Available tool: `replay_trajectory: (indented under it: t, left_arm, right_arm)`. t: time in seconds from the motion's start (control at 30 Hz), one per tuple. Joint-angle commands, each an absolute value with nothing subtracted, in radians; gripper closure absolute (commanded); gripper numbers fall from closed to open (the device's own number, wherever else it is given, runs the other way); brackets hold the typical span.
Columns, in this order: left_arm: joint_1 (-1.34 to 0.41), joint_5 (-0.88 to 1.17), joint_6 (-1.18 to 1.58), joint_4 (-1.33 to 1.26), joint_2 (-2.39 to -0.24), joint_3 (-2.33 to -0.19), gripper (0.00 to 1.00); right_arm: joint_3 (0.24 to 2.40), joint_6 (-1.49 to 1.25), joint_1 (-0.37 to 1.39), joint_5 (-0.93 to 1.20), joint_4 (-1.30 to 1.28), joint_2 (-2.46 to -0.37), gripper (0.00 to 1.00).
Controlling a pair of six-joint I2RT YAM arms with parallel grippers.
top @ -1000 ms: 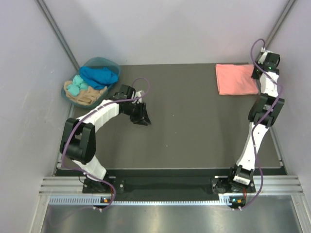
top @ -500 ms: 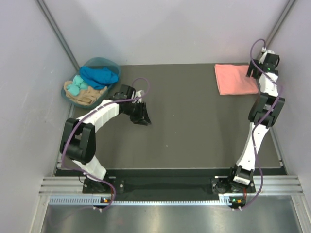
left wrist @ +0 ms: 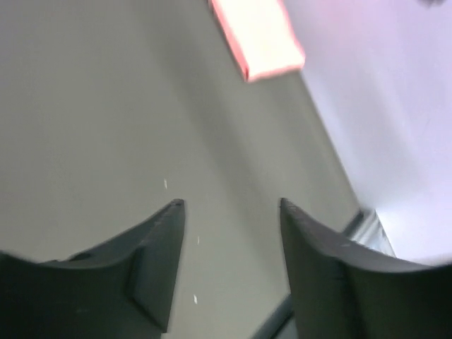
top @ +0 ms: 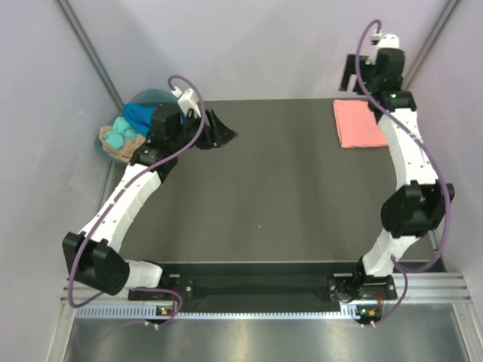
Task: Fold and stack the t-shirts
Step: Reset both grippers
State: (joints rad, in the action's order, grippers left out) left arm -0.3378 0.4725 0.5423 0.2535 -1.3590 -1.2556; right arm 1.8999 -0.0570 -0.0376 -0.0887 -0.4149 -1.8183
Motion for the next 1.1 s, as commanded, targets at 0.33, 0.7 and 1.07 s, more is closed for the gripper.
replay_trajectory:
  t: [0.33,0.7,1.07]
  left_arm:
    - [-0.267,0.422,0.594,0.219,-1.180,-1.160,0.01]
    - [-0.267,0.528,0.465,0.366,-1.046,-1.055,0.04]
    - [-0.267,0.488,0.446,0.428,-0.988,-1.035,0.05]
  right_arm:
    - [1.317,-0.343,0.325,0.081,-0.611,-1.228,0.00]
    - [0.965,-0.523,0.360,0.123,-0.568,-0.799,0.00]
    - [0.908,-0.554,0.361,0.133,-0.551,-0.646,0.00]
